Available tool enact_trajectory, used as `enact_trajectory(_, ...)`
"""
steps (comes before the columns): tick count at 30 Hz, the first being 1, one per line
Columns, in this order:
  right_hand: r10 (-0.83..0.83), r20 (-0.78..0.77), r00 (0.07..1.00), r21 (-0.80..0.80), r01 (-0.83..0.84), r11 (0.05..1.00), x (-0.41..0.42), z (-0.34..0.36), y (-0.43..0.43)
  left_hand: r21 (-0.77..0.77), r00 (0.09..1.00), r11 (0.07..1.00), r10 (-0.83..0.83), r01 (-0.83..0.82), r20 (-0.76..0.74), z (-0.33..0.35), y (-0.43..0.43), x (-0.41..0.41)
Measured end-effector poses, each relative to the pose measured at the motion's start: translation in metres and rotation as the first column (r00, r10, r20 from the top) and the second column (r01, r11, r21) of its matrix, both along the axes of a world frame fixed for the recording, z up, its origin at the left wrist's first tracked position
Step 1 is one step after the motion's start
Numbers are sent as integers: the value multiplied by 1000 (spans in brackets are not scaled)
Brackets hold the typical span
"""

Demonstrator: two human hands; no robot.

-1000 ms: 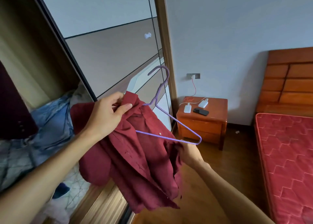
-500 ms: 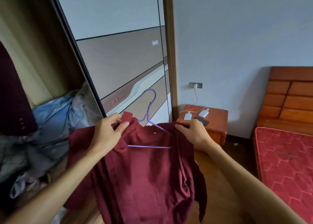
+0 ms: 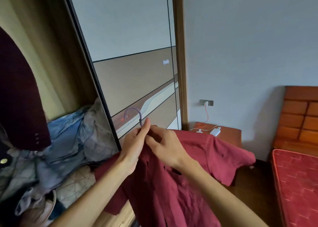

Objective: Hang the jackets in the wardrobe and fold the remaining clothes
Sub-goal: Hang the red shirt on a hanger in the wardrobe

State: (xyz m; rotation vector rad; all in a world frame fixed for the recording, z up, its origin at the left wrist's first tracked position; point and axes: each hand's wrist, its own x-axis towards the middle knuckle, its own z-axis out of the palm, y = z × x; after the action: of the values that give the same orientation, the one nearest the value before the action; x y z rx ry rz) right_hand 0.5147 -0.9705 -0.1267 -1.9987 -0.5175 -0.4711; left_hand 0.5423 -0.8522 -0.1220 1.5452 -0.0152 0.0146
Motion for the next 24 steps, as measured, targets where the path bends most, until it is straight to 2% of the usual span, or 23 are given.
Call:
enact_trajectory(2,151,-136,979,63,-144,988,4,17,-12,-50,1000,999,18,-17,17,13,9,5)
enact_trajectory(3,179,-172,969,85,-166,982,6,22,-19,-59,999,998,28,-27,19,19,16,9)
enact_trajectory(4,140,-145,980,64,-132,989,8,28,-26,-59,999,997,47,-46,24,27,22,14)
enact_trajectory(5,17,-37,999,-11,-18,1000,13,32,-34,-49,997,997,62,-60,40,36,28,19)
enact_trajectory(6,-140,143,980,-107,156,982,20,34,-44,-44,996,997,73,-71,57,46,33,24)
enact_trajectory(7,-248,301,921,-186,312,932,29,37,-52,-42,994,997,74,-71,81,56,38,29)
enact_trajectory(8,-296,369,881,-241,398,885,37,41,-59,-41,992,996,77,-73,95,68,41,32)
enact_trajectory(9,-304,329,894,-293,403,867,45,47,-65,-39,991,997,72,-68,116,79,44,36)
enact_trajectory(11,-206,131,970,-347,240,907,56,54,-71,-40,985,997,66,-61,162,101,50,44)
enact_trajectory(13,-77,28,997,-265,82,961,60,64,-64,-10,973,997,78,-77,219,123,56,54)
enact_trajectory(15,10,-44,999,-89,-14,996,65,79,-50,30,957,994,90,-102,276,144,64,66)
enact_trajectory(18,114,-153,982,154,-91,984,83,104,-25,170,898,963,121,-210,423,174,79,91)
enact_trajectory(21,192,-182,964,319,-126,939,110,127,2,351,821,877,82,-329,565,198,100,121)
enact_trajectory(24,207,-174,963,421,-117,899,138,147,38,439,718,730,101,-524,689,213,122,147)
